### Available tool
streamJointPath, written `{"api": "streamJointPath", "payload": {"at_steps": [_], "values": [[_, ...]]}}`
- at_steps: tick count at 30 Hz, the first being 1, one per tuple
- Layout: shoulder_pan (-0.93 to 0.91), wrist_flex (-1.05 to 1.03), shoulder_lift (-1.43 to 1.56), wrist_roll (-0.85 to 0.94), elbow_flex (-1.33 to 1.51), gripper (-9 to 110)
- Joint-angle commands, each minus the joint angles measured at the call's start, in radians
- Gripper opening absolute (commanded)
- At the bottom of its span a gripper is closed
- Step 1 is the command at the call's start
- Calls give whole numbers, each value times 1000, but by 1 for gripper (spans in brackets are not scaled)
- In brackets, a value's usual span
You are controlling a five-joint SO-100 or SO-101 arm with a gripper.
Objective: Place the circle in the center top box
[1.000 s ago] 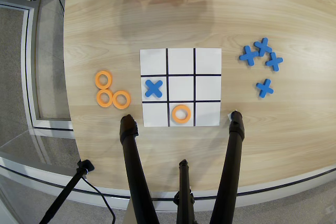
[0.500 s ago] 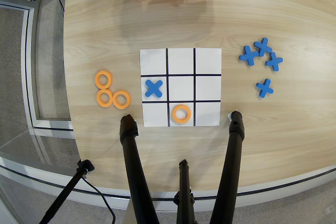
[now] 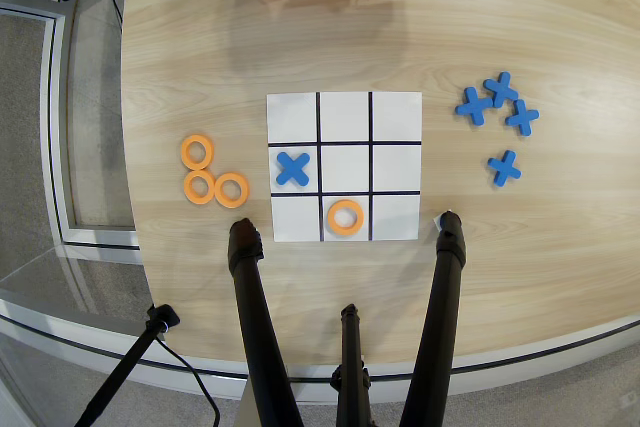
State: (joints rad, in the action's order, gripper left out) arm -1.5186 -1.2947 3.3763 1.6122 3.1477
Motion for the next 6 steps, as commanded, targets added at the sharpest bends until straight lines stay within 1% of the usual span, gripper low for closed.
{"api": "streamJointPath", "payload": {"at_steps": [1, 6], "values": [[-6, -9, 17, -3, 55, 0], [-6, -9, 17, -3, 55, 0]]}}
